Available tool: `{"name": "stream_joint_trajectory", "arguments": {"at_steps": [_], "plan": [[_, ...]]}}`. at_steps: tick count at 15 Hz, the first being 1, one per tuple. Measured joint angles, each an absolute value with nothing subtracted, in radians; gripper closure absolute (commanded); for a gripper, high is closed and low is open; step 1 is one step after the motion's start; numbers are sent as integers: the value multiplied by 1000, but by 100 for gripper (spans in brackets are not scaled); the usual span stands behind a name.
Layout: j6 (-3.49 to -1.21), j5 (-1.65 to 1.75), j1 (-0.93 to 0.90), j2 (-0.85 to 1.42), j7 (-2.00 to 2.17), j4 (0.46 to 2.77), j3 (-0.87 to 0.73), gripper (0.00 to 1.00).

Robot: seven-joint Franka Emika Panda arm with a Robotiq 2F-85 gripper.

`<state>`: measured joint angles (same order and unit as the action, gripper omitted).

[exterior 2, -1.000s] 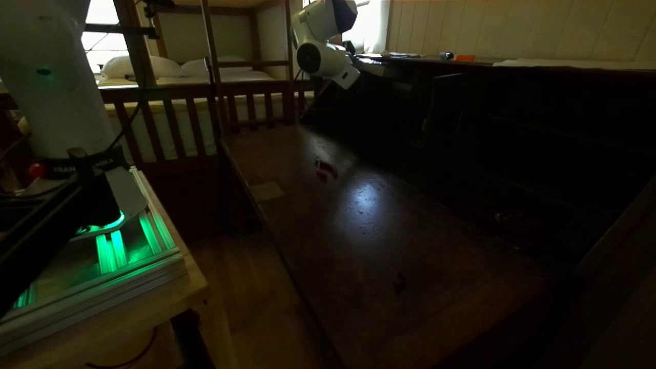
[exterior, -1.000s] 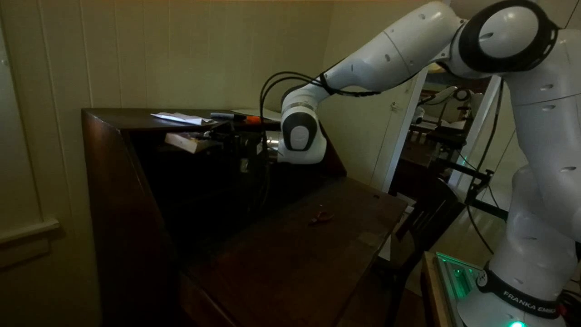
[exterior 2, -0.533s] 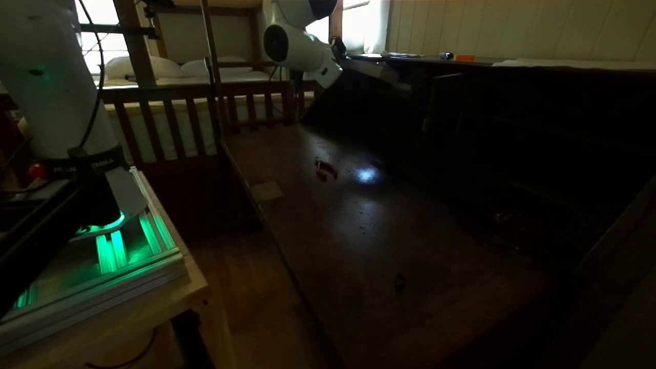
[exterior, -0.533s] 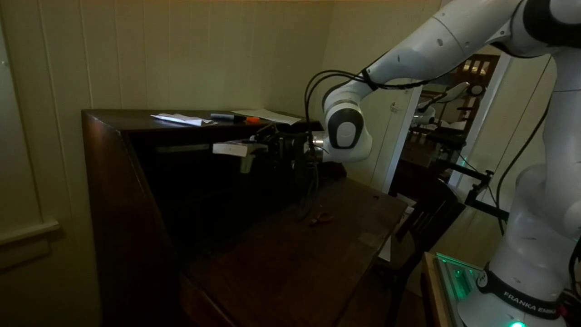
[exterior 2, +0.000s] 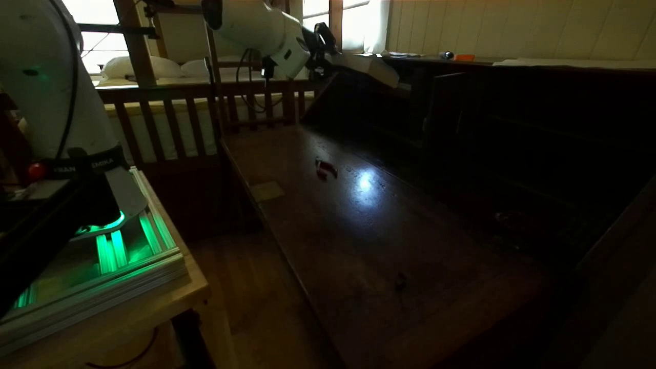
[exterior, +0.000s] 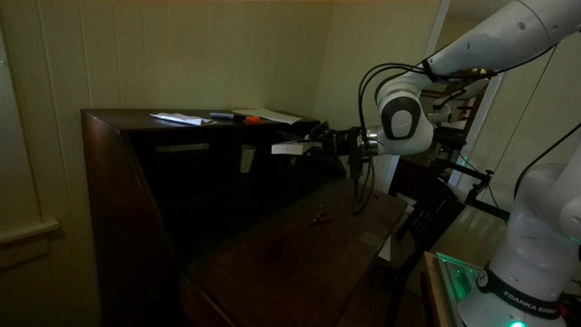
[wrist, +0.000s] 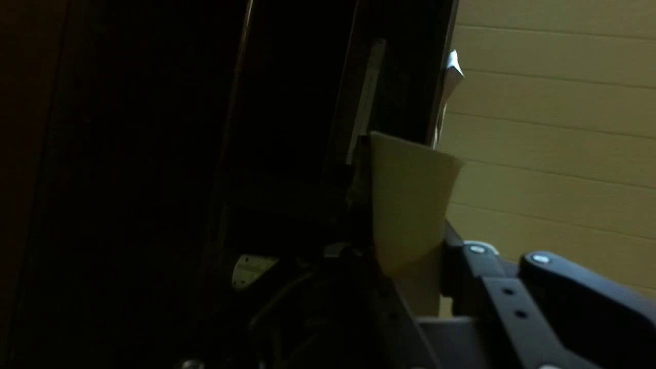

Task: Put the book on the bottom part of the desk

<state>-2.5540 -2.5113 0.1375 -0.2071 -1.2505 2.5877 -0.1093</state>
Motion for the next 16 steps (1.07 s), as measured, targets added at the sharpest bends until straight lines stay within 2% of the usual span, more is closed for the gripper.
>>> {"name": "stream_joint_trajectory", "arguments": {"at_steps": [2, 3, 8, 16], "plan": [[-2557, -2511, 142, -241, -1251, 2611, -109, 69], [-2557, -2511, 141, -244, -1251, 2615, -107, 92], [-2584, -2511, 246, -230, -1296, 2591, -125, 92], [-2596, -2509, 493, -147, -1389, 2503, -302, 92]]}}
